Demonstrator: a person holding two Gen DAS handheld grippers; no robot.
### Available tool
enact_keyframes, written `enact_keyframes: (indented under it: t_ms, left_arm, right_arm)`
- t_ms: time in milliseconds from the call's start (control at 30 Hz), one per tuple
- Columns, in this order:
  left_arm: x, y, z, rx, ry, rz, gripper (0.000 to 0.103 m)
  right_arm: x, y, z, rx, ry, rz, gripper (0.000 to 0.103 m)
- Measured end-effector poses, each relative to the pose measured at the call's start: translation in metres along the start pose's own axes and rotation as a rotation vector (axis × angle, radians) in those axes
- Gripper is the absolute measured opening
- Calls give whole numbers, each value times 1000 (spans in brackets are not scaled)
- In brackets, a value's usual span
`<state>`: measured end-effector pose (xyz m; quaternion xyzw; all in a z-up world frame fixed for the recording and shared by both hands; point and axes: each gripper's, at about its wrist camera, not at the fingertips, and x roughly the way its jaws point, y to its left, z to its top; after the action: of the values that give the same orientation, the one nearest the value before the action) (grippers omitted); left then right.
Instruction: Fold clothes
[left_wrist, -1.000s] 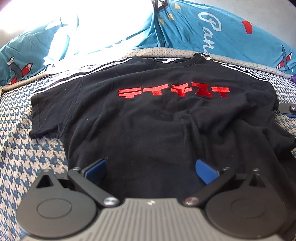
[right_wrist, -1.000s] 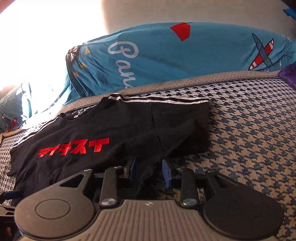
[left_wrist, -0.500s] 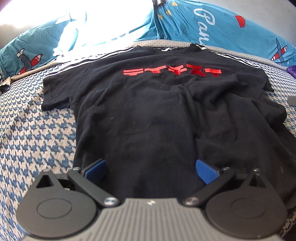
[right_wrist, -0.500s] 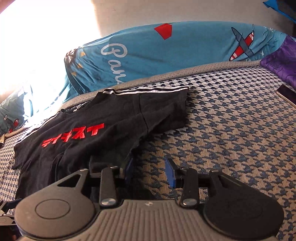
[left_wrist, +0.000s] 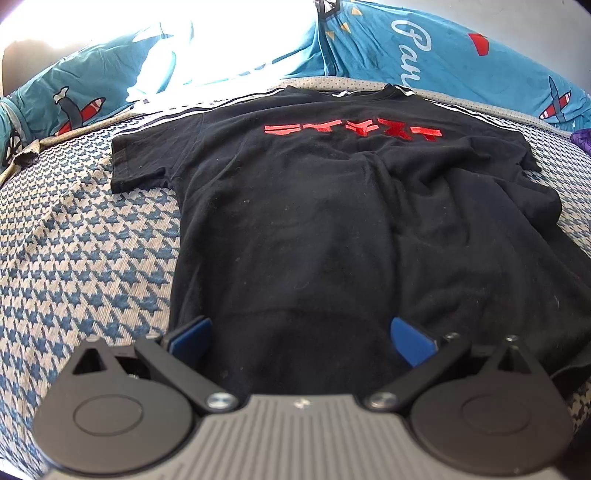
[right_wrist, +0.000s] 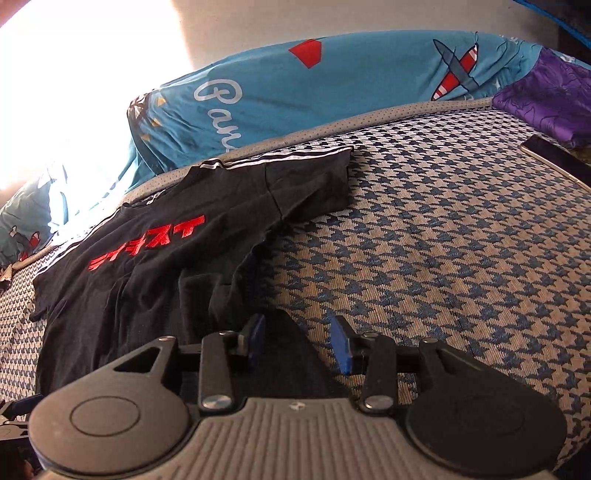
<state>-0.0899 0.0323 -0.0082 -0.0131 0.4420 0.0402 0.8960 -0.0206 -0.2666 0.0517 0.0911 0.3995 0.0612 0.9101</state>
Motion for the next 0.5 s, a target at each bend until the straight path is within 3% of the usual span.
enact_keyframes:
  t_ms: [333,500]
  left_arm:
    - [-16,1,-12,4,-8,-13,103]
    - [-24,0,-18,-2,-12,-19,103]
  right_arm:
    - [-26,-22,-25,29,-4,-26,39]
    - [-35,-41,-37,105,2,-16,39]
